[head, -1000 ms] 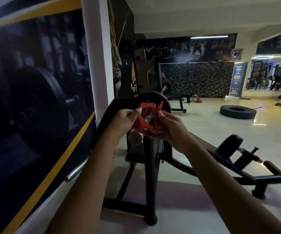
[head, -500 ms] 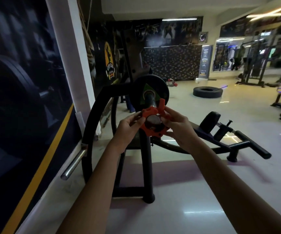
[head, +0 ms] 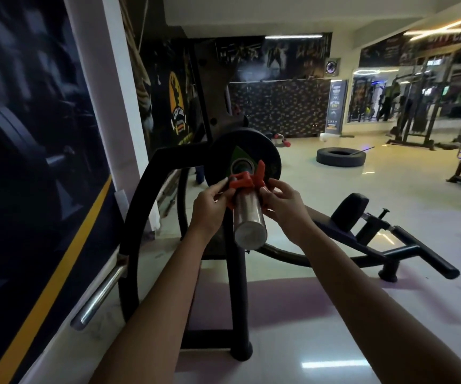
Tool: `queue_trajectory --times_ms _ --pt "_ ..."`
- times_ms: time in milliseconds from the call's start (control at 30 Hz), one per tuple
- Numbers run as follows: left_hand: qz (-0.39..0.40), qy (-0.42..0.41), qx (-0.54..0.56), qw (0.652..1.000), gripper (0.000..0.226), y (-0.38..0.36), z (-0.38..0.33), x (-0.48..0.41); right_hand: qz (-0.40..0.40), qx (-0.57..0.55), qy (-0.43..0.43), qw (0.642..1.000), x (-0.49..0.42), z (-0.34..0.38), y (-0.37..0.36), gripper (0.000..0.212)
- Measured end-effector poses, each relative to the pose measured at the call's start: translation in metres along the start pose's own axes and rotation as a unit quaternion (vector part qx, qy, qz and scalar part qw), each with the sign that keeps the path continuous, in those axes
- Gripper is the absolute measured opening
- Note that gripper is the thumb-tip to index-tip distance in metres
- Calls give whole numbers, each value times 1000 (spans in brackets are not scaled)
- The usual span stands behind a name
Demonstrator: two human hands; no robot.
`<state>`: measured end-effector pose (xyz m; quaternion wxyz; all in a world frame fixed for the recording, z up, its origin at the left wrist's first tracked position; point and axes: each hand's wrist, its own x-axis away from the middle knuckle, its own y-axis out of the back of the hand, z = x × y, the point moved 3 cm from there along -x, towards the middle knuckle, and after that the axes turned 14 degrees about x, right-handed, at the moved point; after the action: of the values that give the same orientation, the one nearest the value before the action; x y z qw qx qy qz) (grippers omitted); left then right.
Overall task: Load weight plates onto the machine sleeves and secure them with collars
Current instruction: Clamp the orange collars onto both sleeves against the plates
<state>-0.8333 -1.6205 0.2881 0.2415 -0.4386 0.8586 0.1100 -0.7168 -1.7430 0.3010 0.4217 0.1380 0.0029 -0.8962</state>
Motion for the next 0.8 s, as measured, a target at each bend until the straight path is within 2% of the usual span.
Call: queue_trajectory --times_ms 100,233,300,400,533,667,733,800 --pt "-26 15 5 1000 40 -5 19 -38 -4 14 -23 1000 -45 -13 -3 40" --pt "-27 24 -18 999 39 -9 36 -84 37 30 -27 999 -96 -17 -11 40" --pt "-26 20 -46 998 37 -11 41 -100 40 39 -52 997 -116 -17 -15 56" --pt "-38 28 -49 998 36 -14 46 -115 -11 51 -111 992 -143 -17 -16 75" --pt "-27 49 -37 998 34 -11 52 -123 -67 49 -126 989 -160 -20 -18 57" --pt "-16 42 -82 996 37 -10 49 -130 -94 -53 -156 982 -160 -28 -13 33" --pt "-26 31 -107 993 36 -10 49 -132 -85 -118 -173 974 -163 -31 -5 20" --pt "-35 20 -123 992 36 -9 49 -132 -58 -133 -172 974 -165 -32 2 13"
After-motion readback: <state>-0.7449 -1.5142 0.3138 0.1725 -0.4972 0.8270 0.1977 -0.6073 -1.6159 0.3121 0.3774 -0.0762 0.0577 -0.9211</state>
